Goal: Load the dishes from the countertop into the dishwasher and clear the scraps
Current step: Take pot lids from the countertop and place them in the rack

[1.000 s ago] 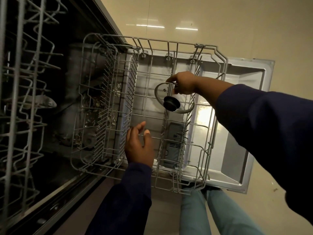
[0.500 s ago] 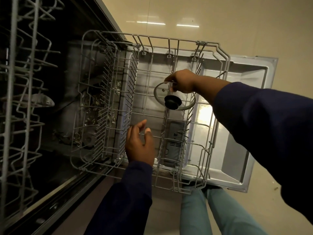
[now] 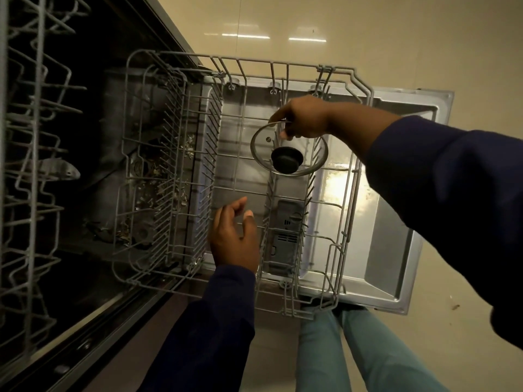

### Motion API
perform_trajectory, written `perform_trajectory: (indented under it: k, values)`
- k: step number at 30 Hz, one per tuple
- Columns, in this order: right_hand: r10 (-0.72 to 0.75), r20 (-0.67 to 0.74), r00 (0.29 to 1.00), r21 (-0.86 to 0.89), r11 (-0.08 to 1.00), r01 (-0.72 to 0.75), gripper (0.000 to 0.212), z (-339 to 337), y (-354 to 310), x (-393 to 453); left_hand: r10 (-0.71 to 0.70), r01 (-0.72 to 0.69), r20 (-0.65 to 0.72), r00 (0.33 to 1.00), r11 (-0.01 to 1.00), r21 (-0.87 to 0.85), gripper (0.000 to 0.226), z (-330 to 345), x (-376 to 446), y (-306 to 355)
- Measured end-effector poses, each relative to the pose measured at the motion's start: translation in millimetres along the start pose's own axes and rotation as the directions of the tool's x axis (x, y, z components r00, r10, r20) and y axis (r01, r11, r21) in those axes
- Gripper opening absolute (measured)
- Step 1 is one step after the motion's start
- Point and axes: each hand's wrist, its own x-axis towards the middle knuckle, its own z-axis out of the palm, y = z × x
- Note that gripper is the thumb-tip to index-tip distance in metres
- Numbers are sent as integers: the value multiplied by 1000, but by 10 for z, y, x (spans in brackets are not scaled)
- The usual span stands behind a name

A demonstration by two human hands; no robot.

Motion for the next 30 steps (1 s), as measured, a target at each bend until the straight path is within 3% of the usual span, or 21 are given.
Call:
perform_trajectory:
  k: [10, 30]
  values:
    - [-54, -105, 993, 31, 998, 58, 47, -164, -42, -214, 3, -3, 7, 1000, 1000, -5, 22, 50, -42, 1]
    - [-45, -159, 986, 174, 982, 73, 47, 84, 230, -202, -18, 17, 51, 999, 1000, 6, 22, 201, -94, -11]
